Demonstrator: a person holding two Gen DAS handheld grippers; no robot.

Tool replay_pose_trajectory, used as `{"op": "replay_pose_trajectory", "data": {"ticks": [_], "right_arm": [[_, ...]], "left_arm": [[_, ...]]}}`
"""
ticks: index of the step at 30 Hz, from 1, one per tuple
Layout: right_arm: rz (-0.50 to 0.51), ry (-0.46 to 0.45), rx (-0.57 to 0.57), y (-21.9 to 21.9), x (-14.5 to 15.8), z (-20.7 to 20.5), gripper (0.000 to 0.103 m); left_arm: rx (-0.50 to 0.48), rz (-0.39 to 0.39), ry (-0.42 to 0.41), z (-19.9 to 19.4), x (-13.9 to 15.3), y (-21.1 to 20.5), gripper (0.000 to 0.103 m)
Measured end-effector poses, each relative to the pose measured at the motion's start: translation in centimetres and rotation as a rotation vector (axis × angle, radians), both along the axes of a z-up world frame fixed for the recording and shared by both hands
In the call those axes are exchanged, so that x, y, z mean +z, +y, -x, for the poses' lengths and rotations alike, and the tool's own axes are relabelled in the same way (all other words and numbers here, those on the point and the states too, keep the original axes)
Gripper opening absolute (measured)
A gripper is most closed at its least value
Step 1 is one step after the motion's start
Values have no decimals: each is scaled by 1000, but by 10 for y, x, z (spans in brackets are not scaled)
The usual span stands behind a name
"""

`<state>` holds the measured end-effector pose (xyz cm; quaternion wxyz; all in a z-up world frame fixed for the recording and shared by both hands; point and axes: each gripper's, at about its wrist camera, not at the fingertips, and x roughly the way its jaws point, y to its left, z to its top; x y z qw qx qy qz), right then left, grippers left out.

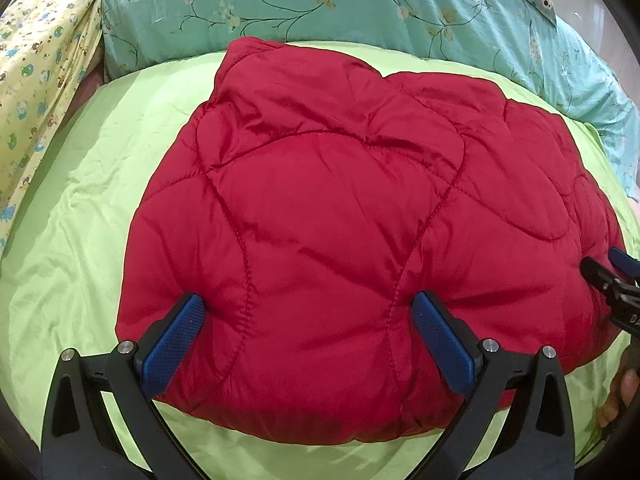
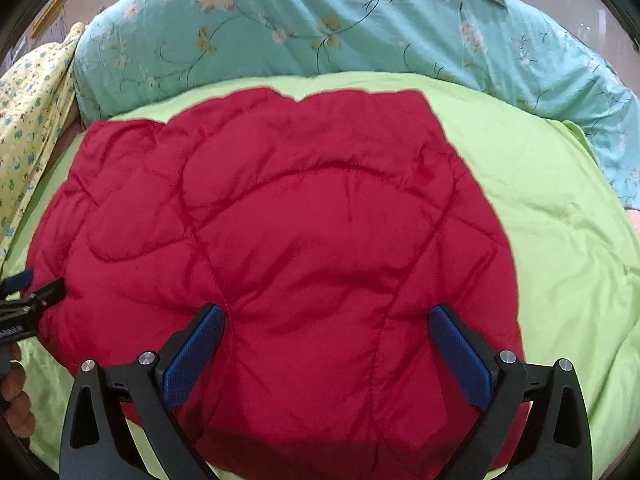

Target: Fold large clothes

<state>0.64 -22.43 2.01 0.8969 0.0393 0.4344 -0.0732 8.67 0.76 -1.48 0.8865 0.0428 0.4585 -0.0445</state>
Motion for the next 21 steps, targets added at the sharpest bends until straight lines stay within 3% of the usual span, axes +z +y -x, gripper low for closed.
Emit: {"op": "replay_pose_trajectory", "data": {"ticks": [6, 13, 17, 21], "right_arm": [[-4, 4, -5, 1, 2, 3, 103], [-59, -55, 39, 12, 30, 16, 102], [-29, 27, 48, 16, 11, -2, 103], [-16, 27, 47, 14, -2, -8, 103]], "left_arm": [[2, -18, 2, -3, -3, -3, 103], [2, -20, 9, -3, -2, -2, 103], [0, -21, 16, -4, -1, -3, 103], [-5, -25, 11, -4, -2, -4, 103]]}}
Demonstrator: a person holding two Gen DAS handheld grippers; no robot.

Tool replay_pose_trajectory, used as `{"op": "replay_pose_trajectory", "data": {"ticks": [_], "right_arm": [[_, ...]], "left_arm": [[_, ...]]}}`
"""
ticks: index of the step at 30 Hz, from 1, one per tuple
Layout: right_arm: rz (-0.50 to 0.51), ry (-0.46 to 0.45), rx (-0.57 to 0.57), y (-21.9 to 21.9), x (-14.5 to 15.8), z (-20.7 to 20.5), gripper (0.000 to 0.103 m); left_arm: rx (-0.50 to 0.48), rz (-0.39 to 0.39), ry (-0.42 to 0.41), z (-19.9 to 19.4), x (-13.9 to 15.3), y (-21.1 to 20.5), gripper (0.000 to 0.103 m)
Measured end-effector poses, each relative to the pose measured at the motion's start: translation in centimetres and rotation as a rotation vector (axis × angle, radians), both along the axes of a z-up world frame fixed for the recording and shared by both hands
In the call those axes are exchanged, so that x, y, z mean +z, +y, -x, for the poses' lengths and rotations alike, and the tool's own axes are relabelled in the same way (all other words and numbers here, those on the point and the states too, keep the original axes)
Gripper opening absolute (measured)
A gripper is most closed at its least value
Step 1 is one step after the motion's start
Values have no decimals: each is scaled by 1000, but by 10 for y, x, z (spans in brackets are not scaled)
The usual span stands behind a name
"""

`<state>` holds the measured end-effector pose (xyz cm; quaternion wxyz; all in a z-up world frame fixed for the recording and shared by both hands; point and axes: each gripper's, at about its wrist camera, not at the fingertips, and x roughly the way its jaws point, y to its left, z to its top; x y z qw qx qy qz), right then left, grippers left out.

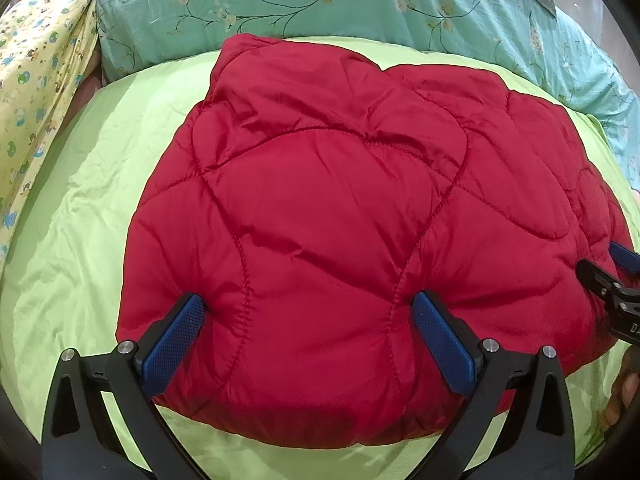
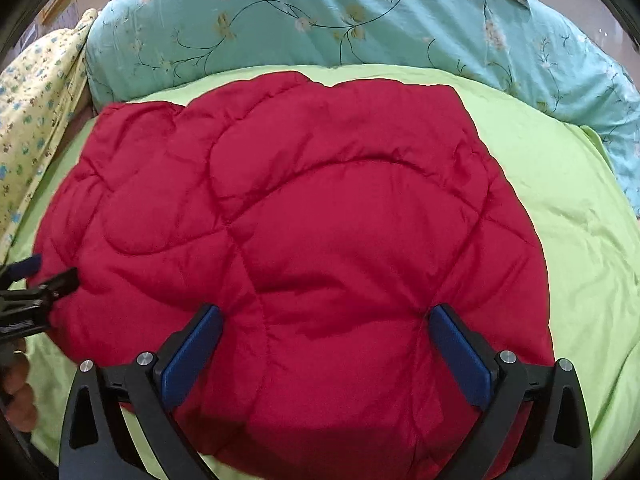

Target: Fold large clothes

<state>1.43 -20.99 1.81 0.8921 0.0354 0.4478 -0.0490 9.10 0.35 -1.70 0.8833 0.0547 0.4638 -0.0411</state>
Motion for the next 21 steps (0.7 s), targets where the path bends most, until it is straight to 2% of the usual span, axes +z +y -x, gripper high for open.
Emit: {"op": "replay_pose_trajectory", "data": {"ticks": [12, 21], "right_arm": [[-9, -21, -10, 3, 18, 19, 102], [-5, -45, 8, 4, 35, 50, 102]], "left_arm": [[6, 4, 9, 4, 3, 1, 103], [20, 10, 7, 27, 14, 7, 103]]}}
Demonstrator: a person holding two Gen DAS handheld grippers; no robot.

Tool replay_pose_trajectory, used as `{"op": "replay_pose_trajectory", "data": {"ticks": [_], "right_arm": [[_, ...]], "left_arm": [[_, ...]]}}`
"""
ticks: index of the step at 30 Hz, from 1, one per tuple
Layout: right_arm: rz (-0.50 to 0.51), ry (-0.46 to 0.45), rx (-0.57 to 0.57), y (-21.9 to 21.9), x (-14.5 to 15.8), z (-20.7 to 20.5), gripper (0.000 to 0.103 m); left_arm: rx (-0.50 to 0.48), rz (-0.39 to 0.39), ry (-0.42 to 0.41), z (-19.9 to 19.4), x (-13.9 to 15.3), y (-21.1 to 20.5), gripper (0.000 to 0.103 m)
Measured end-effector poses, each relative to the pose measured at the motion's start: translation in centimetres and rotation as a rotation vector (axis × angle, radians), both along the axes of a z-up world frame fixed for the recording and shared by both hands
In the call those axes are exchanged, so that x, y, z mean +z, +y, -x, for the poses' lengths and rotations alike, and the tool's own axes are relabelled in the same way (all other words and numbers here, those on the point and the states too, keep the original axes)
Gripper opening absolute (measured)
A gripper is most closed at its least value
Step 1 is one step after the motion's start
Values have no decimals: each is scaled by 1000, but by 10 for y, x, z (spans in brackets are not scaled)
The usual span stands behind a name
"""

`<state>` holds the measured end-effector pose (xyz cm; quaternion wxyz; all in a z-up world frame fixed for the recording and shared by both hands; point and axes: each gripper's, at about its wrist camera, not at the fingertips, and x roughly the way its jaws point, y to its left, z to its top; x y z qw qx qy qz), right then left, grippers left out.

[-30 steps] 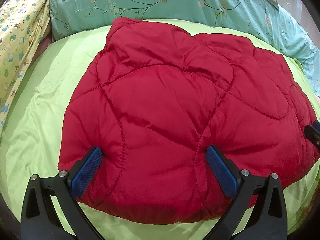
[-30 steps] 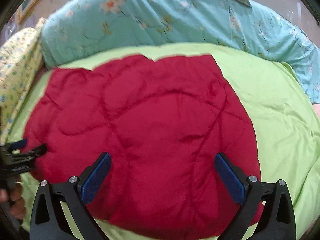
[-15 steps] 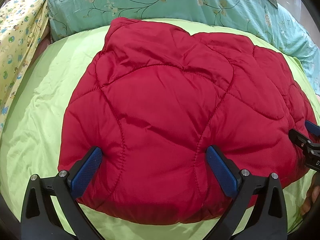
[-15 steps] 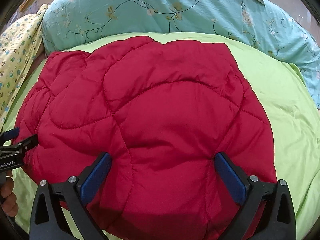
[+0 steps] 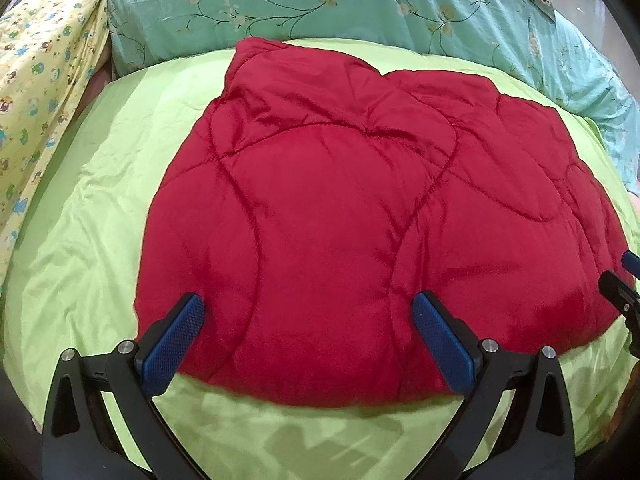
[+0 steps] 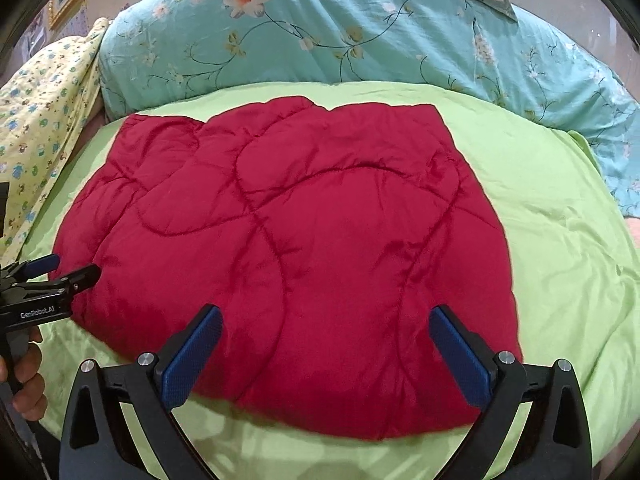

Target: Fold large clothes

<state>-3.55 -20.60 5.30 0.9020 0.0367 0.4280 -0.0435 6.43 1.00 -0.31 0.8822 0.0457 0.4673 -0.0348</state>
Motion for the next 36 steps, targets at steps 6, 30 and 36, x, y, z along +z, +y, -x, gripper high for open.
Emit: {"op": "replay_pose_trajectory", "data": {"ticks": [6, 30, 36], "right_arm": [[5, 1, 5, 2, 3, 11, 103], [81, 91, 105, 45, -2, 72, 103], [112, 65, 130, 59, 20, 70, 103]], "left_arm": [[8, -16, -1, 14, 2, 6, 103], [-87, -187, -97, 94, 23, -6, 103], [-53, -176, -126, 97, 47, -5, 103]]}}
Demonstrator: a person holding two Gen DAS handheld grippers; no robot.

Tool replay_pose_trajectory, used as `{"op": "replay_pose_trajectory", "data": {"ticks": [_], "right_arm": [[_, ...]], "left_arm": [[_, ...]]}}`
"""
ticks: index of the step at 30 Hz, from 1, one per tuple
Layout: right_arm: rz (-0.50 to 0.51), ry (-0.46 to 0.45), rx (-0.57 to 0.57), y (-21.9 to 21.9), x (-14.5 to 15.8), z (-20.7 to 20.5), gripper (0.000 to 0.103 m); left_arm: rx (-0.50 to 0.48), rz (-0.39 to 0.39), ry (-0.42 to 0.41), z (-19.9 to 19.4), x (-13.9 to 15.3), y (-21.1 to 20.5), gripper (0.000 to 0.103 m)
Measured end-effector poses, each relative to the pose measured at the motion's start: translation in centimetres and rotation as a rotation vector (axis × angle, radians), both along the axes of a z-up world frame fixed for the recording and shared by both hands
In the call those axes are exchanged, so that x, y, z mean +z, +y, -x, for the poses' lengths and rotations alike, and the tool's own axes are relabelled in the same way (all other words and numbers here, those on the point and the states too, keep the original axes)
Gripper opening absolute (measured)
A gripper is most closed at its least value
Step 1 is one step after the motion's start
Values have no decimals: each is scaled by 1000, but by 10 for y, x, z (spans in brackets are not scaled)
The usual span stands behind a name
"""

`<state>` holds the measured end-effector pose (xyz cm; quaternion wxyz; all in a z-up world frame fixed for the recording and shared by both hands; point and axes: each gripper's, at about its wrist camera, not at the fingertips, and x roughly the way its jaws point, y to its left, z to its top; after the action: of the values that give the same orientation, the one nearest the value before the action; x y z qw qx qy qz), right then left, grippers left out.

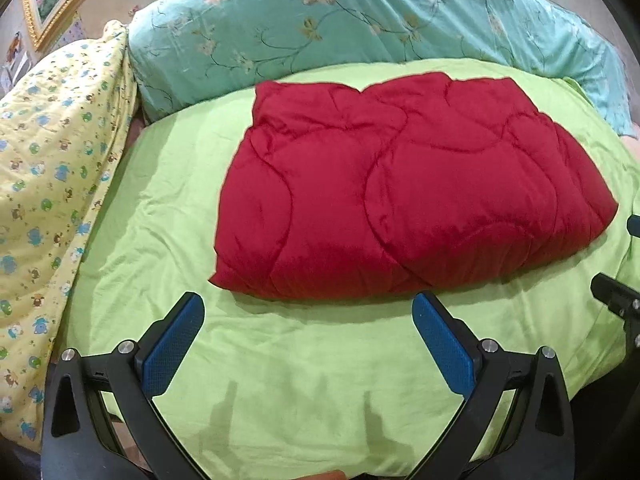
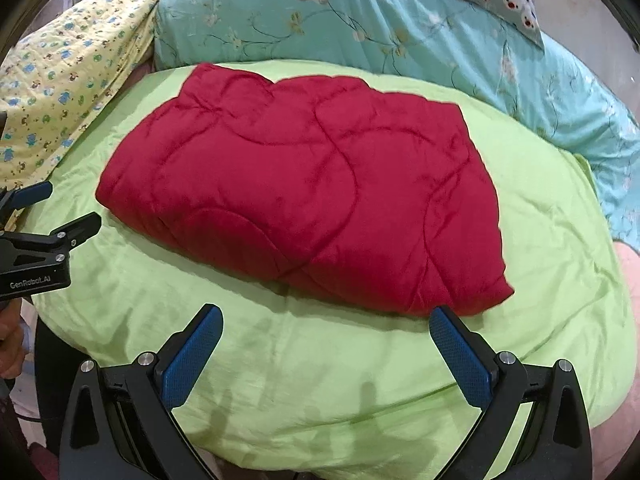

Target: Fold large clothes

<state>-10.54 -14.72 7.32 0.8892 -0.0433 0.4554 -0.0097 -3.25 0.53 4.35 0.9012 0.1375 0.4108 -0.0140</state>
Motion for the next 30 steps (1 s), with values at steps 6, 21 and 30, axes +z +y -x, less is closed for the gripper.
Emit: {"op": "replay_pose_trajectory", "data": {"ticks": [6, 21, 30], "right_arm": [[15, 4, -6, 2, -3, -16, 103], [14, 28, -55, -8, -10, -54, 103], [11, 42, -57, -12, -13, -61, 103]], "left_arm": [[11, -4, -1, -10, -1, -1, 103], [15, 37, 39, -42, -10, -9, 103], [-5, 60, 58, -49, -13, -12, 103]]}}
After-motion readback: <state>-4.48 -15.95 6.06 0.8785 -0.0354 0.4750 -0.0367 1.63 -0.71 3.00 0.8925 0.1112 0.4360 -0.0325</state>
